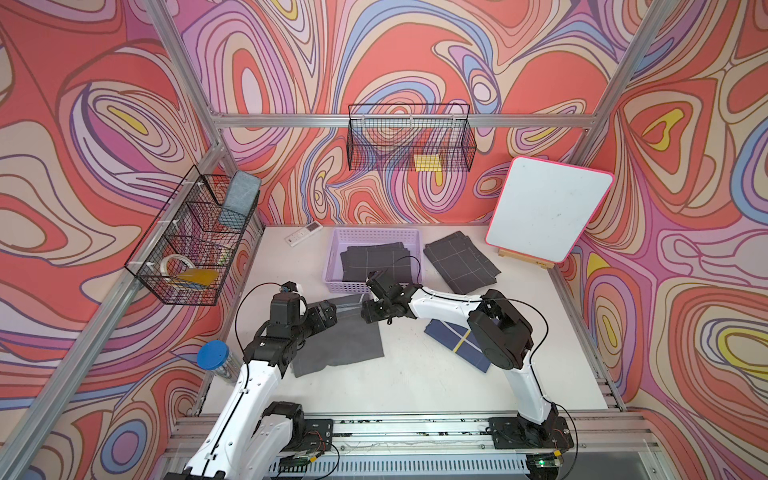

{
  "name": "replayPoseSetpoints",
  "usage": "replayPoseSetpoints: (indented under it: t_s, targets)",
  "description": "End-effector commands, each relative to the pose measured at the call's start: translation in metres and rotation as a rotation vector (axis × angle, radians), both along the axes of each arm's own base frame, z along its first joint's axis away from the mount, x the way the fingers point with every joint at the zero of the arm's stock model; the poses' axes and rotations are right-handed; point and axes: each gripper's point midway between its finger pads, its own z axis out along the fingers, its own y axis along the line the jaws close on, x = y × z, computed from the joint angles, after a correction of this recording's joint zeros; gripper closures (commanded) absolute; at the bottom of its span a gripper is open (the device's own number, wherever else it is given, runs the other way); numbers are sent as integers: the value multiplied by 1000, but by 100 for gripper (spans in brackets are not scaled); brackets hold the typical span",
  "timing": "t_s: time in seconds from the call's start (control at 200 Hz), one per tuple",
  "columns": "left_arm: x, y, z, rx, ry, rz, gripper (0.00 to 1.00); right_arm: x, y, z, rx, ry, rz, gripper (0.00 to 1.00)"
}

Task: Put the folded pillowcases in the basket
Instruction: Pick up the pillowcase at the center of the board.

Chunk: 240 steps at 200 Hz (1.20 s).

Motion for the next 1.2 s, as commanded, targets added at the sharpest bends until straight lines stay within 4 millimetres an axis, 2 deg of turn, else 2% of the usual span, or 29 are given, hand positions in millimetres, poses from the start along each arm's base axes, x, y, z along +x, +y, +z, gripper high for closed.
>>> replayPoseSetpoints:
  t_s: [0.0,0.22,0.441,0.646,0.801,0.906,1.197]
  targets:
    - [-5,2,-1,19,-2,1,1,0,2,-6,-49,-22,-5,41]
    - [-9,0,-1,6,-11,-6,1,0,7,-17,-83,-18,-6,50]
    - [-15,-1,-7,-2,-6,-16,1,-7,4,-27,-145,-8,-14,80]
    - [-16,0,-8,2,0,-13,1,-14,-1,-22,-136,-1,-7,100]
    - [-17,2,-12,26,14,-13,1,-21,-6,-10,-127,-10,11,100]
    - [-18,3,-15,37,29,-14,1,-26,-17,0,-126,-31,14,100]
    - [-19,2,-26,37,86,-24,1,-43,-66,13,-197,-65,4,100]
